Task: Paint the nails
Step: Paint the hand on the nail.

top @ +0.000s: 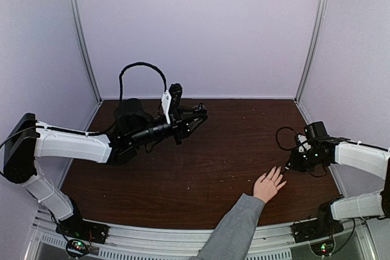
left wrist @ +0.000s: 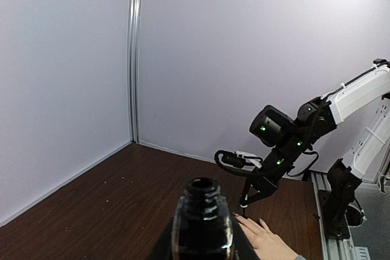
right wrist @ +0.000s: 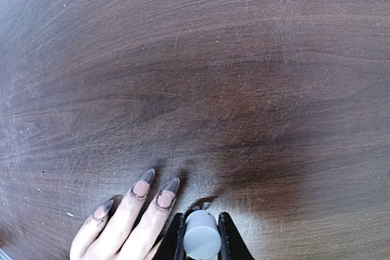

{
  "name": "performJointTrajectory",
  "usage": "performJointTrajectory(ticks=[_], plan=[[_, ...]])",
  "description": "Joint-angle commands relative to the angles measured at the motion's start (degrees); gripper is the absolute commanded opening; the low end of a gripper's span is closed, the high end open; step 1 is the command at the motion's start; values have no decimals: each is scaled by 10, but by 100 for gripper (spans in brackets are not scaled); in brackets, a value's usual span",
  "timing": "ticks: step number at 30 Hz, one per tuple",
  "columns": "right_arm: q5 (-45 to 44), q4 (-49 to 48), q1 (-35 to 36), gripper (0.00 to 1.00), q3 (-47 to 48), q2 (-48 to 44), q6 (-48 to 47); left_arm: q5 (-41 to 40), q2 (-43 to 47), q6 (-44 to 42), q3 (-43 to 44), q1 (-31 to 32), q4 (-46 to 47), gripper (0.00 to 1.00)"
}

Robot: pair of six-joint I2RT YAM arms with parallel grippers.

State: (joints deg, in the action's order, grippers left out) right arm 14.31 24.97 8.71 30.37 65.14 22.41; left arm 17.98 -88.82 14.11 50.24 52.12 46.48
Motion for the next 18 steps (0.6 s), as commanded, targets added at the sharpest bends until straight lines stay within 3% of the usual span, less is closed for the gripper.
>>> performJointTrajectory(ticks=[1, 18], plan=[[-16, -8, 2, 0, -2, 1, 0, -4, 3, 5, -6, -5, 34, 0], [-32, -1, 1, 0, -1, -14, 1, -5, 6, 5, -7, -5, 33, 0]])
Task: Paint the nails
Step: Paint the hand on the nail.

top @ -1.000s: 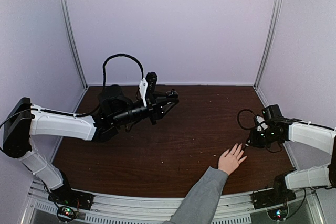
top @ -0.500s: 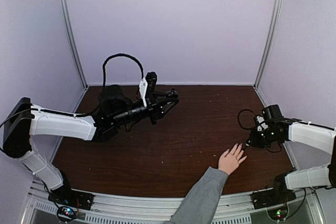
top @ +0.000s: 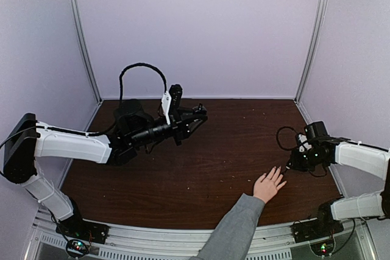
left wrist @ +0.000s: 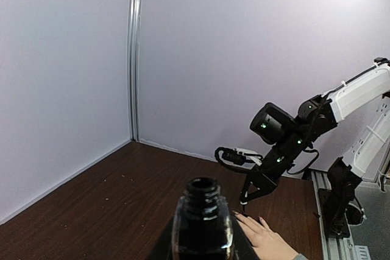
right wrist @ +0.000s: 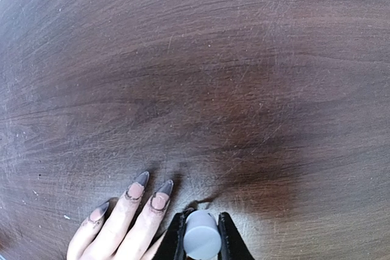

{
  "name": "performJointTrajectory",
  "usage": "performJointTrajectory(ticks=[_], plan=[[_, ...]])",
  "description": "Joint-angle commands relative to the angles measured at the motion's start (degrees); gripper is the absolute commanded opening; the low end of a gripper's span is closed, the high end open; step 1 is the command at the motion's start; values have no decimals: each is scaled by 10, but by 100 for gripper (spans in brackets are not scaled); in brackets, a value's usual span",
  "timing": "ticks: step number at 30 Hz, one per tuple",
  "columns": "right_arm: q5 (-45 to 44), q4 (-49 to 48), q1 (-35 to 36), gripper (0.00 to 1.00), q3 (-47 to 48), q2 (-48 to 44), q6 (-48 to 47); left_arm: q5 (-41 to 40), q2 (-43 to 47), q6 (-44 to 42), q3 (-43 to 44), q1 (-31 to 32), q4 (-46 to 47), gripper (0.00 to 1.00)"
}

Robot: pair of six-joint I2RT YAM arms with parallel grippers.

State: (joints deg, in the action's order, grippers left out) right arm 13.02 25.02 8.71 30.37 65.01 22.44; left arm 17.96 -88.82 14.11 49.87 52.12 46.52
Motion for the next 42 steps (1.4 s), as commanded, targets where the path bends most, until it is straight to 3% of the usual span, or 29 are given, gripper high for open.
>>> performJointTrajectory(ticks=[1, 11, 42], plan=[[-19, -1, 2, 0, -1, -14, 1, -5, 7, 3, -4, -6, 32, 0], [-4, -11, 2, 0, -10, -55, 0, -5, 5, 3, -2, -6, 30, 0], [6, -6, 1, 0, 2, 3, -4, -3, 2, 2, 2, -8, 29, 0]])
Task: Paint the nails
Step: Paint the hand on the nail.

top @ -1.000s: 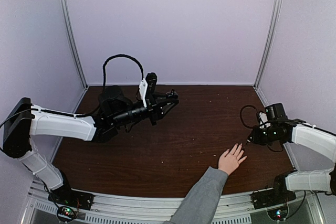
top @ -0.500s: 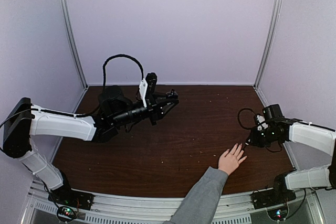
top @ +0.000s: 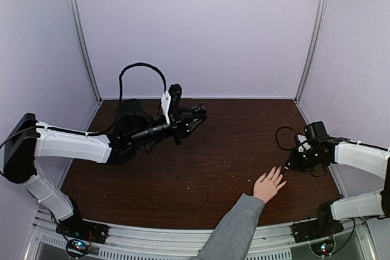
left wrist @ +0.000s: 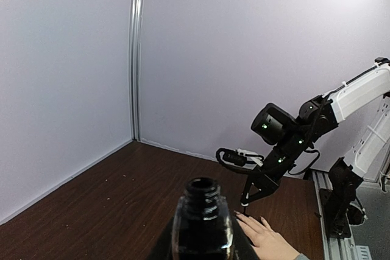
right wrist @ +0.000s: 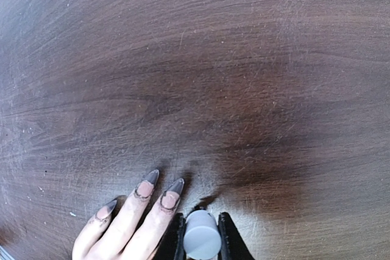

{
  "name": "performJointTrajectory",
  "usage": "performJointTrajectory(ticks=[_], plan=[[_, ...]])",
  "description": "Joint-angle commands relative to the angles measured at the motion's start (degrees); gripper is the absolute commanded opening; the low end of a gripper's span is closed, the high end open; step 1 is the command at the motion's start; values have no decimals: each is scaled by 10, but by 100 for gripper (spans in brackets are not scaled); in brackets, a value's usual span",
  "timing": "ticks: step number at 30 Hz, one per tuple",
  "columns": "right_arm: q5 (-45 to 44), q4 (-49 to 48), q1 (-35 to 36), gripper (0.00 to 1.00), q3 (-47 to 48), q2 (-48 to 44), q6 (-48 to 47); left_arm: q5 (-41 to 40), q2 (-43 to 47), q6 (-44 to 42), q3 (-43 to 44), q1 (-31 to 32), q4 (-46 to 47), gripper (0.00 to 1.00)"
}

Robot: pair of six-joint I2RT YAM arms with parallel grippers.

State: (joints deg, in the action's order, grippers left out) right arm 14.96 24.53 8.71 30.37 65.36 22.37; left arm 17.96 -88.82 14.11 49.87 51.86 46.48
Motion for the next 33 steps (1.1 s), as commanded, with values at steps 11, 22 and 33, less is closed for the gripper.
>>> performJointTrajectory(ticks=[11, 22, 33], plan=[[-26, 7, 2, 0, 5, 0, -3, -3, 3, 3, 1, -6, 30, 0], [-31, 8, 2, 0, 5, -7, -3, -2, 4, 2, 0, -6, 32, 0], [-29, 7, 2, 0, 2, -28, -4, -2, 3, 3, -2, -6, 32, 0]])
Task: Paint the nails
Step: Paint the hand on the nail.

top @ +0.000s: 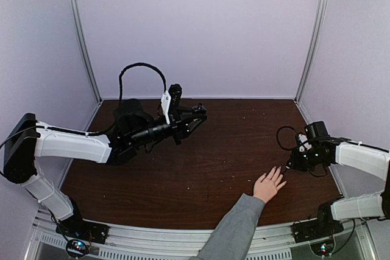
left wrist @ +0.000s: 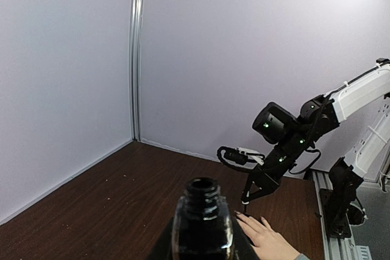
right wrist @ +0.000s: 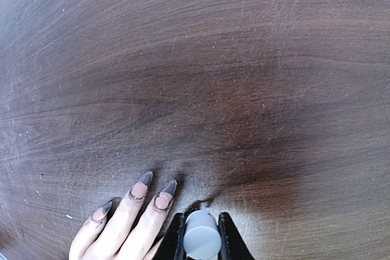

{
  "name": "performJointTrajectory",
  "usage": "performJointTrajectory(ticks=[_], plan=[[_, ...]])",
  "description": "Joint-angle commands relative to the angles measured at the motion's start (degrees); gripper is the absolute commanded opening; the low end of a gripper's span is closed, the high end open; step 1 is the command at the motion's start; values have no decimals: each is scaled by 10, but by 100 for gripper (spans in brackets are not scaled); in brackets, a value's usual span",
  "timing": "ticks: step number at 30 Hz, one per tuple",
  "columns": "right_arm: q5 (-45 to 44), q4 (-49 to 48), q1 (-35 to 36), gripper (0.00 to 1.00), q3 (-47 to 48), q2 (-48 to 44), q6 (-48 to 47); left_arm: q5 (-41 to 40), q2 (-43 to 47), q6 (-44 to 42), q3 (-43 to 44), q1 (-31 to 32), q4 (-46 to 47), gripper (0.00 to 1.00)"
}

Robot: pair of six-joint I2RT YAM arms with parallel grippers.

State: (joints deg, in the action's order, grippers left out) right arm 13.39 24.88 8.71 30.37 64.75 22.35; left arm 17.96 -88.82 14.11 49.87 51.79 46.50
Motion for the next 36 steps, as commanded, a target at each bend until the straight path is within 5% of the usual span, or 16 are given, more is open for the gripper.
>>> performJointTrajectory(ticks=[1, 36], plan=[[-13, 2, 2, 0, 1, -28, -4, -3, 3, 4, -2, -6, 33, 0], [-5, -2, 3, 0, 3, 2, -6, -5, 7, 4, -6, -6, 35, 0]])
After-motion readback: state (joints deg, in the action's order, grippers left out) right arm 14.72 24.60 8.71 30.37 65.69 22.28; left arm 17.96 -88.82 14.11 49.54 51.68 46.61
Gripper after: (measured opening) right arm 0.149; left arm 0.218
